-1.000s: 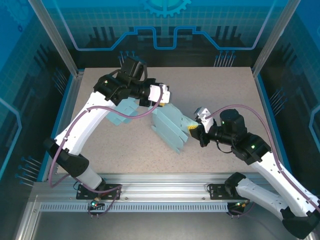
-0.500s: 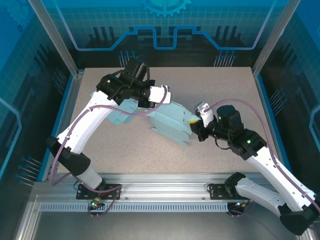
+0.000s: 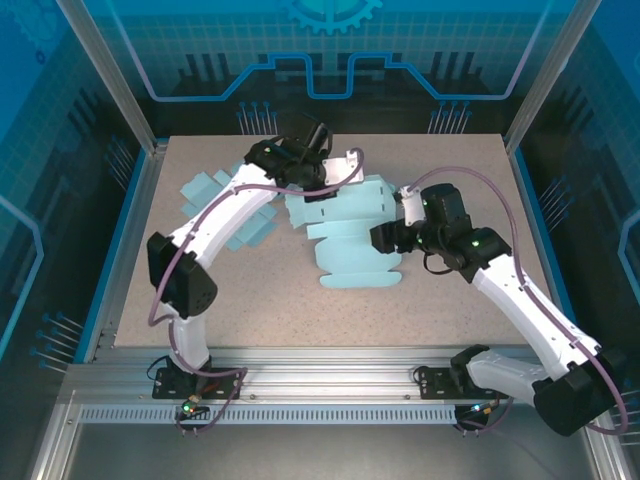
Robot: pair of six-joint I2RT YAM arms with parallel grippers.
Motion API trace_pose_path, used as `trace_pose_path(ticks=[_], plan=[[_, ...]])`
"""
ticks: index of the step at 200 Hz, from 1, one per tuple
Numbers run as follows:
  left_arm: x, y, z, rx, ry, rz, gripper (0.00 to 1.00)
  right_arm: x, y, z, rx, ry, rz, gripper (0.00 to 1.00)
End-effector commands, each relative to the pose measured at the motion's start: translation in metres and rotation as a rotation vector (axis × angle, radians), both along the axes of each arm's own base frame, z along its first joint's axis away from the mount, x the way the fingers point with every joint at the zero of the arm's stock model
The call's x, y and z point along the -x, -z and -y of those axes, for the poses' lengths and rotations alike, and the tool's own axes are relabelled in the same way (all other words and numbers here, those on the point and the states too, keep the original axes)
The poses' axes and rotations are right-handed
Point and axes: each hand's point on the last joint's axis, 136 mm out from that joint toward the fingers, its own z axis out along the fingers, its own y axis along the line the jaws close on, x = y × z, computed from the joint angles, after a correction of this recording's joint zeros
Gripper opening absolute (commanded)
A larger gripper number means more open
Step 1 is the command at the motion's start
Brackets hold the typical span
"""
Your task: Fold the paper box
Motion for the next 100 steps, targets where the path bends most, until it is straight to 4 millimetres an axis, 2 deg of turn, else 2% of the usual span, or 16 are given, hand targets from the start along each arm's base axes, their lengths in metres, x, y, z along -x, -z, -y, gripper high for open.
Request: trace_pose_path(ticks=[1,51,83,86,100], plan=[[-0.037,-0.02,0.011,0.078,-0.089,0.104,0.0,-0.004,-0.007,0.027,0.017,0.14,-0.018,0.81],[-0.057,0.015,0.029,0.093,-0.124,0.14,0.0,0.008,0.012,0.093,-0.033,0.414,-0.09,0.88],[-0.062,0.015,0.035,0.143,-0.182,0.222,0.0,0.02,0.017,0.108,-0.114,0.479,-0.08,0.92],[-0.061,0.016,0.036,0.149,-0.184,0.222,0.0,0.023,0.025,0.11,-0.11,0.486,-0.096,0.92],[-0.055,0.016,0.041,0.186,-0.189,0.224,0.0,0.029,0.034,0.114,-0.124,0.515,-0.103,0.94]])
